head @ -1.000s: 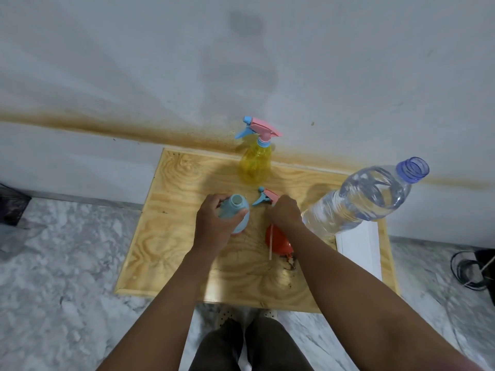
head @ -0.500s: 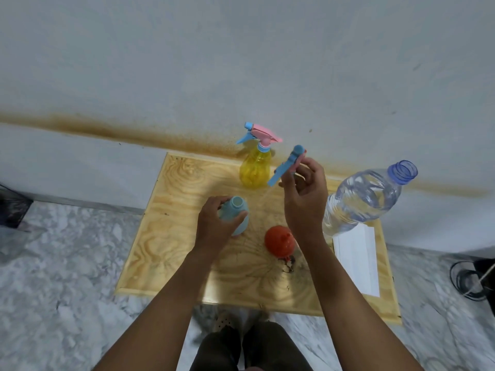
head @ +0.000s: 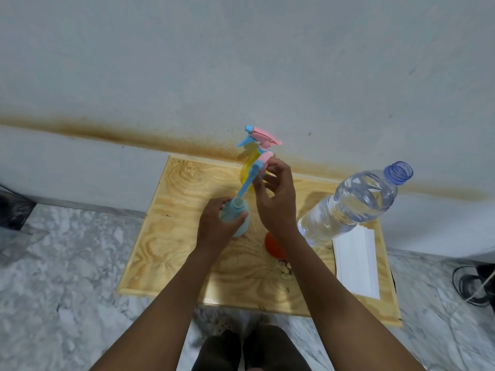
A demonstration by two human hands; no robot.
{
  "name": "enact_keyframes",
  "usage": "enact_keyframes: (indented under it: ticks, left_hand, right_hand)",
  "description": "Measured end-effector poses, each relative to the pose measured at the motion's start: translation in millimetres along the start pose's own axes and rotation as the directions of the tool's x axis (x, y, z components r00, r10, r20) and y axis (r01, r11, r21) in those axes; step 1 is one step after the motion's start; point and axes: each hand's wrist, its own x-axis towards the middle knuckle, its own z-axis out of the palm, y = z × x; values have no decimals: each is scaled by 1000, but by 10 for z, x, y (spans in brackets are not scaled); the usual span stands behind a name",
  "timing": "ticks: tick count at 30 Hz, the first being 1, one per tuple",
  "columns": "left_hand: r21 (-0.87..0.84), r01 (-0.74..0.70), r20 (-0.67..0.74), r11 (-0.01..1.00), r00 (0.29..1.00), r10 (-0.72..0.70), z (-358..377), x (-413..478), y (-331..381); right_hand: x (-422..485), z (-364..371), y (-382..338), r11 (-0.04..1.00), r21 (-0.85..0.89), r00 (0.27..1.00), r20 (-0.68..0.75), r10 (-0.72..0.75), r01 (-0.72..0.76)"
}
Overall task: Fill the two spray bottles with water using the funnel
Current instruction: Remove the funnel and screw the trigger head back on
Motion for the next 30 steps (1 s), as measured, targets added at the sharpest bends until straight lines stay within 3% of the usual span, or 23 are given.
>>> enact_keyframes:
  ticks: [9,13,22,30]
  left_hand:
    - [-2,62,100,998,993,-61,51,-52,-148]
    - [-25,40,87,999,995,-38,34,-40,-86]
    - [-48,-105,0,993,994,105,-64,-77,205]
    - [-118,-89,6,989,996,90,-128,-176,666]
  right_hand:
    - [-153,90,285,955,-13,950,97,295,-296]
    - [-156,115,297,939,-45,927,145,345,-342]
    - [-77,8,69,958,-32,945,154,287,-286]
    - [-29,-158,-321,973,76,958,205,201,-220]
